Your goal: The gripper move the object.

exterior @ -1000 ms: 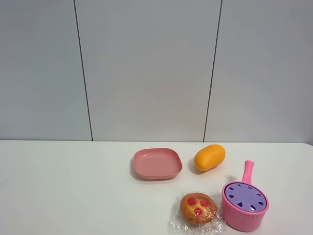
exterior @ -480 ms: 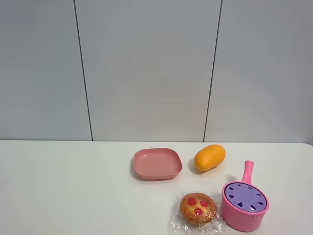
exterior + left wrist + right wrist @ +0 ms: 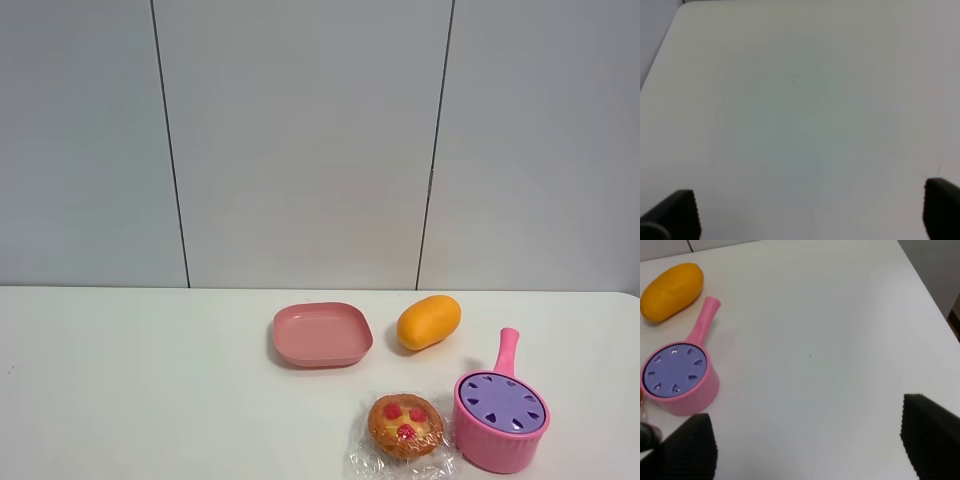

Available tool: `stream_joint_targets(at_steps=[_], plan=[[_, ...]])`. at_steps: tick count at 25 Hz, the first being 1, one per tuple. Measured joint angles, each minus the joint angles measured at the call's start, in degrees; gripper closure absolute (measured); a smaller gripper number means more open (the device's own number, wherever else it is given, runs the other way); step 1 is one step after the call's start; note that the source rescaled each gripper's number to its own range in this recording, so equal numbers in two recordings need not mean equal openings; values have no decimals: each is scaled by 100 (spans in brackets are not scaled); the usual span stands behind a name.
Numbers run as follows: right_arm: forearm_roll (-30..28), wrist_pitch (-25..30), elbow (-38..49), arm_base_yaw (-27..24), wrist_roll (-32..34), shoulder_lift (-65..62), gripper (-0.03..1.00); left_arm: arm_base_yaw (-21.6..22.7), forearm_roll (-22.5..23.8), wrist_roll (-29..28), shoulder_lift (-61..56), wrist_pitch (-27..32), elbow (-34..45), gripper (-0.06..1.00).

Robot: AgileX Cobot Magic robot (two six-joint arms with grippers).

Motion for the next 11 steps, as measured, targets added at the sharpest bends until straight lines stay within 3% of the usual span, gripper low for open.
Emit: stream_joint_targets(at_steps=[11], plan=[[0,0,0,0,0,0,-3,0,0,0,0,0,0,3]])
